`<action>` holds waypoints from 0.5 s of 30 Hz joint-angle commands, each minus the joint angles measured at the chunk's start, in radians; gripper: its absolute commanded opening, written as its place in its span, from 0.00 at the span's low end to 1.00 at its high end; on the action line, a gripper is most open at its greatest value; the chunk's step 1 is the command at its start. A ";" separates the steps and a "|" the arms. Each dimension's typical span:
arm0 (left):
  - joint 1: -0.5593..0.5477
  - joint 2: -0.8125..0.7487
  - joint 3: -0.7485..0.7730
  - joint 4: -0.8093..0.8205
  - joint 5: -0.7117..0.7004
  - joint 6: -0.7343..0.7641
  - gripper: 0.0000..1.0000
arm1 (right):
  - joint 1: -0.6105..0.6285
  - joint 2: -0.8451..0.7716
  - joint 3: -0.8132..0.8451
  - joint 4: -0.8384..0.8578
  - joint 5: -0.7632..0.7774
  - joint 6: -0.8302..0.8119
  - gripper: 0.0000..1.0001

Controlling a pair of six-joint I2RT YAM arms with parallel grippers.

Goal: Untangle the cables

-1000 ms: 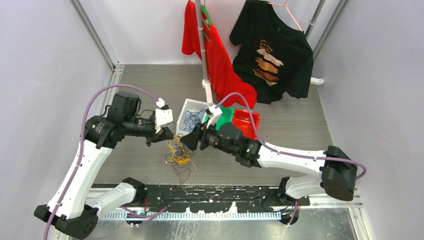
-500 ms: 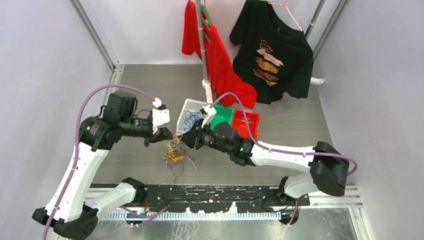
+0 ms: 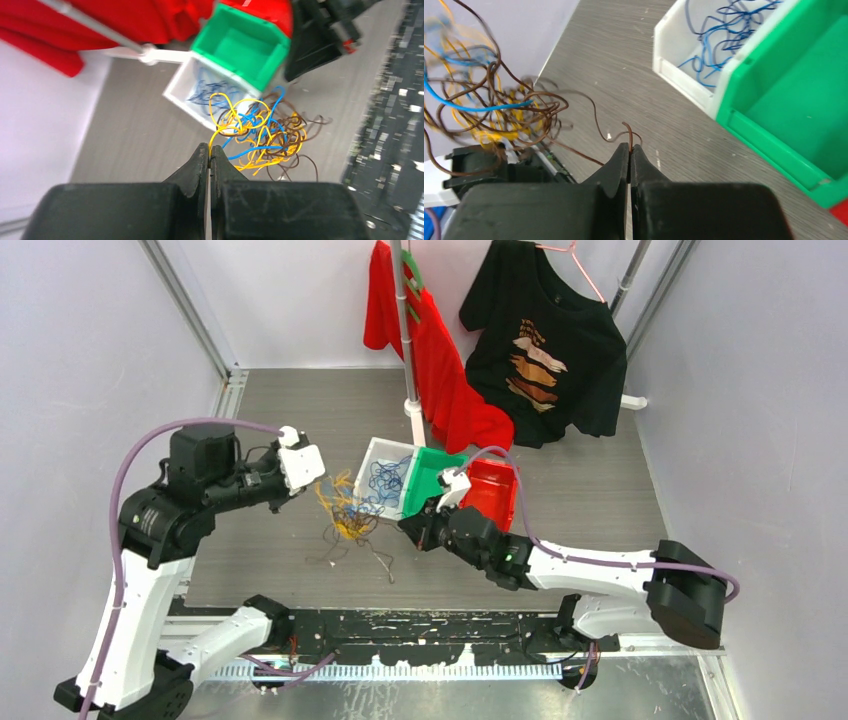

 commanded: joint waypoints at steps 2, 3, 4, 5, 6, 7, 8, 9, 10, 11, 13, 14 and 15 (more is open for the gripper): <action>0.000 -0.095 -0.031 0.259 -0.240 0.009 0.00 | 0.000 -0.089 -0.020 -0.094 0.128 0.020 0.01; 0.001 -0.110 -0.052 0.303 -0.280 0.000 0.00 | 0.000 -0.094 -0.016 -0.132 0.128 0.020 0.01; 0.001 -0.123 -0.073 0.357 -0.332 -0.009 0.00 | 0.000 -0.099 -0.006 -0.168 0.128 0.021 0.01; 0.001 -0.134 -0.092 0.405 -0.384 -0.021 0.00 | 0.000 -0.107 -0.001 -0.223 0.128 0.026 0.01; 0.001 -0.143 -0.107 0.449 -0.440 -0.032 0.00 | 0.000 -0.115 0.005 -0.264 0.129 0.032 0.01; 0.001 -0.163 -0.129 0.528 -0.555 -0.050 0.00 | 0.002 -0.136 0.013 -0.346 0.109 0.043 0.01; 0.001 -0.170 -0.133 0.564 -0.588 -0.059 0.00 | 0.006 -0.145 0.016 -0.380 0.102 0.045 0.01; 0.001 -0.179 -0.136 0.603 -0.621 -0.070 0.00 | 0.009 -0.154 0.021 -0.418 0.103 0.043 0.01; 0.001 -0.185 -0.138 0.649 -0.653 -0.080 0.00 | 0.011 -0.161 0.025 -0.459 0.106 0.043 0.01; 0.001 -0.189 -0.136 0.685 -0.687 -0.088 0.00 | 0.012 -0.172 0.029 -0.493 0.106 0.047 0.01; 0.002 -0.189 -0.125 0.743 -0.745 -0.089 0.00 | 0.012 -0.188 0.029 -0.556 0.108 0.079 0.01; 0.001 -0.185 -0.117 0.767 -0.768 -0.082 0.00 | 0.012 -0.197 0.026 -0.579 0.102 0.095 0.01; 0.001 -0.182 -0.107 0.791 -0.784 -0.073 0.00 | 0.013 -0.203 0.022 -0.599 0.083 0.105 0.01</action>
